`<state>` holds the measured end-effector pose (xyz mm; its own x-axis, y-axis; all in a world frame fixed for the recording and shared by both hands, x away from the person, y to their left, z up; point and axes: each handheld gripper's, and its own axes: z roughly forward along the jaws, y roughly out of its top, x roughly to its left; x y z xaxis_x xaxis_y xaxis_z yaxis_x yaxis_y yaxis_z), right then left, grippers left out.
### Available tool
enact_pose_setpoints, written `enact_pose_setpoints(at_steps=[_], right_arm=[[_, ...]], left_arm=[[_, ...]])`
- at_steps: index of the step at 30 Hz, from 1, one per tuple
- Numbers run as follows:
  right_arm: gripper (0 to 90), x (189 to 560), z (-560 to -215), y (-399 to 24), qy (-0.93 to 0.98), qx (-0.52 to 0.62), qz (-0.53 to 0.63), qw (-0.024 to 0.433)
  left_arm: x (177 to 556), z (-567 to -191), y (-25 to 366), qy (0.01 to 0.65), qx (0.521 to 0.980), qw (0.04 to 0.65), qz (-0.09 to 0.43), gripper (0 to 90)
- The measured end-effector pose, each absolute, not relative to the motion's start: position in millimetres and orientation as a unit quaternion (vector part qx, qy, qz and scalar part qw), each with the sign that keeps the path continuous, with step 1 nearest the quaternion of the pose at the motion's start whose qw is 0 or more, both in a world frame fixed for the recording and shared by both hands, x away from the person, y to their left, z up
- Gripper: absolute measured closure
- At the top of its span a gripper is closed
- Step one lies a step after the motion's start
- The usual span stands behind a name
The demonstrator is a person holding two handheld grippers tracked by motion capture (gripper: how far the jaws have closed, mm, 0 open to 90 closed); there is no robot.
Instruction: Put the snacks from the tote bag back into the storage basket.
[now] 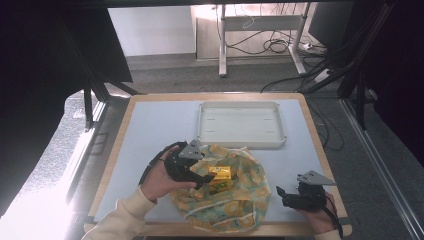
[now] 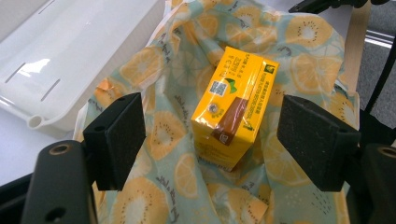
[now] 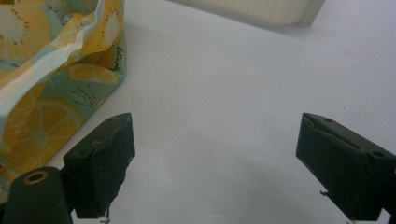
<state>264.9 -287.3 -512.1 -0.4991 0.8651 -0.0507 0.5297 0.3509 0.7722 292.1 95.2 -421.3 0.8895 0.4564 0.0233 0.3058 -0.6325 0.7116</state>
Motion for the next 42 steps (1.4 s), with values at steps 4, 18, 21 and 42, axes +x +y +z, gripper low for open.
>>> enact_pose_setpoints(at_steps=[4,18,21,42], right_arm=[[11.8,264.8,-512.1,-287.3,0.788,0.442,0.359,0.234],[11.7,264.7,-512.3,-288.1,0.788,0.443,0.357,0.233],[11.7,264.8,-512.5,-288.3,0.788,0.444,0.358,0.233],[11.7,264.5,-512.3,-289.1,0.789,0.443,0.357,0.233]], left_arm=[[294.6,-420.6,90.1,0.207,0.902,0.367,0.099,23.6],[302.0,-421.4,72.7,0.186,0.914,0.348,0.092,23.9],[303.4,-421.1,70.4,0.181,0.917,0.344,0.091,23.9],[310.6,-424.1,53.5,0.148,0.935,0.312,0.076,24.1]])
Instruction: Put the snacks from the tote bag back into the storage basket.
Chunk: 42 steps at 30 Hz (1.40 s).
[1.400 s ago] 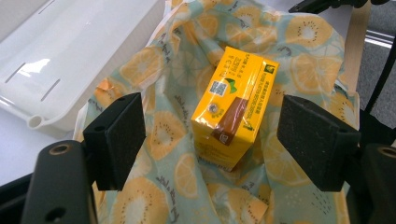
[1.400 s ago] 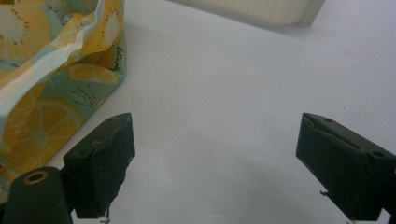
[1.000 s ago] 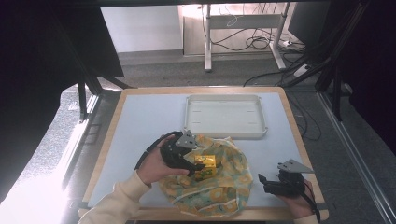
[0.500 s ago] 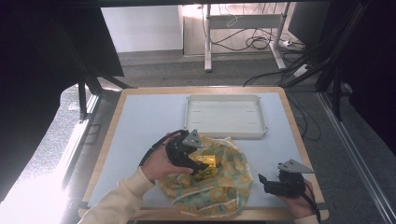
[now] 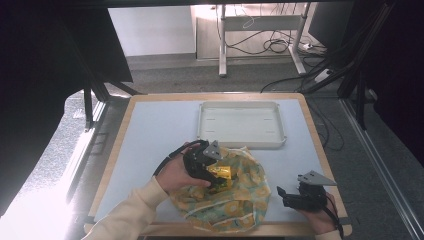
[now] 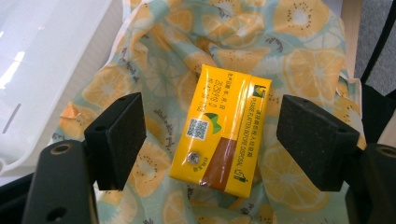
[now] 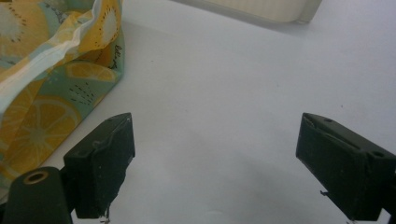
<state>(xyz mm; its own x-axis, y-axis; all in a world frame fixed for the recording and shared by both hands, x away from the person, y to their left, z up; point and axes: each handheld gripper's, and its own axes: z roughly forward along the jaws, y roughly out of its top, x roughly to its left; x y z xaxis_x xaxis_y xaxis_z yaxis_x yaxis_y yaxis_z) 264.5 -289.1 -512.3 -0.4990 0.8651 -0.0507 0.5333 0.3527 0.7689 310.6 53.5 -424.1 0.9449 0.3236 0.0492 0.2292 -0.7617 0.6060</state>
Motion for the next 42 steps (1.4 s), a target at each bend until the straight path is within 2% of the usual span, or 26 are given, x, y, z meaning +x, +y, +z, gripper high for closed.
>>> enact_pose_setpoints(at_steps=[33,37,42], right_arm=[[11.7,264.8,-513.1,-289.8,0.788,0.445,0.357,0.232],[11.7,264.9,-513.1,-290.0,0.788,0.446,0.355,0.232],[11.7,265.0,-513.4,-290.0,0.789,0.445,0.355,0.232]], left_arm=[[316.5,-428.7,40.0,0.115,0.953,0.277,0.051,25.4],[318.6,-430.9,38.7,0.108,0.956,0.269,0.045,28.4],[321.0,-435.5,37.2,0.101,0.959,0.261,0.040,36.3]])
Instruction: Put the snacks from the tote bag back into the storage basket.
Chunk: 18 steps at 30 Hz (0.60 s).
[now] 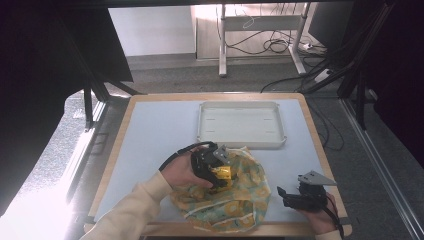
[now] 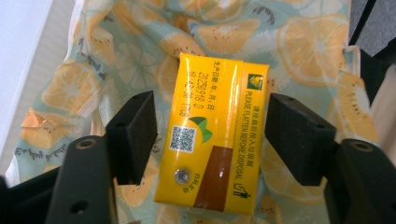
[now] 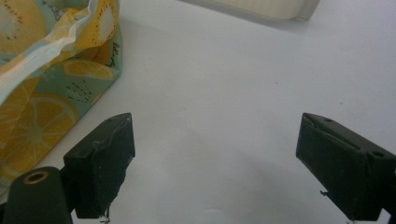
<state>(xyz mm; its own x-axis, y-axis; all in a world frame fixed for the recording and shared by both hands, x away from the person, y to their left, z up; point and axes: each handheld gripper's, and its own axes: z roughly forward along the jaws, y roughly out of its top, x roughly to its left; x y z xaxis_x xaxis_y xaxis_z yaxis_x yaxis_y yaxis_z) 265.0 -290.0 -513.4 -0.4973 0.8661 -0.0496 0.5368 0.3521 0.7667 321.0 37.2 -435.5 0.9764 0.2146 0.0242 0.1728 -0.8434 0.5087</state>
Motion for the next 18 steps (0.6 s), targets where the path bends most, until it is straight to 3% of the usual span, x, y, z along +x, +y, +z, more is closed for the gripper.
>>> enact_pose_setpoints(at_steps=[10,18], right_arm=[[11.7,265.4,-513.7,-290.1,0.789,0.446,0.354,0.231],[11.7,265.6,-513.8,-290.4,0.788,0.447,0.355,0.232]], left_arm=[[326.5,-442.5,32.4,0.089,0.967,0.239,0.023,47.8],[330.1,-441.8,28.8,0.069,0.973,0.222,0.011,51.1]])
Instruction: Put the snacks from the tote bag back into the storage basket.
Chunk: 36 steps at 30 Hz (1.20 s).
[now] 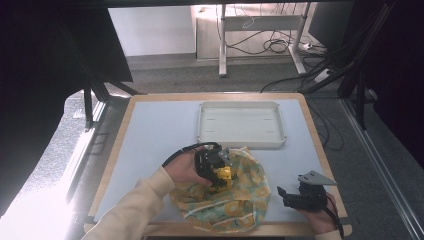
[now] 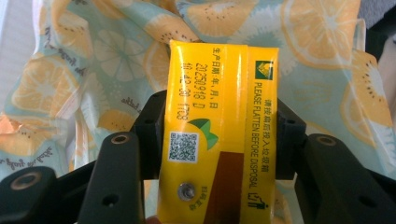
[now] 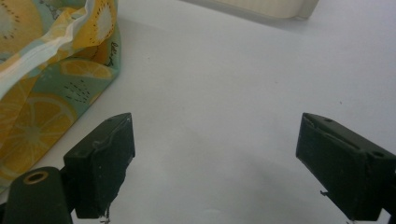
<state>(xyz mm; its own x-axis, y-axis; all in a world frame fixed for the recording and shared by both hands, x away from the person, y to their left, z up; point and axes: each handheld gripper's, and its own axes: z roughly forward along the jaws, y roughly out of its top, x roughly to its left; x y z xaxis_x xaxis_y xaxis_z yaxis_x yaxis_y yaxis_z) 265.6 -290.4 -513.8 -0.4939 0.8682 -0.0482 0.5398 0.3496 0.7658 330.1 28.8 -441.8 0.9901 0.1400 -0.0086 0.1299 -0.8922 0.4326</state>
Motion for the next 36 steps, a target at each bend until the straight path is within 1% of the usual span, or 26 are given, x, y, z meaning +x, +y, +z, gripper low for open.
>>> enact_pose_setpoints(at_steps=[5,18,36], right_arm=[[11.7,265.5,-513.6,-290.7,0.788,0.446,0.354,0.232],[11.7,265.7,-513.8,-290.5,0.789,0.446,0.354,0.231],[11.7,265.5,-513.6,-290.9,0.787,0.448,0.356,0.231]], left_arm=[[332.0,-441.1,27.0,0.067,0.975,0.214,0.003,51.7],[333.5,-439.5,23.7,0.066,0.976,0.208,0.001,52.3],[335.8,-430.1,22.1,0.056,0.973,0.222,-0.002,52.3]])
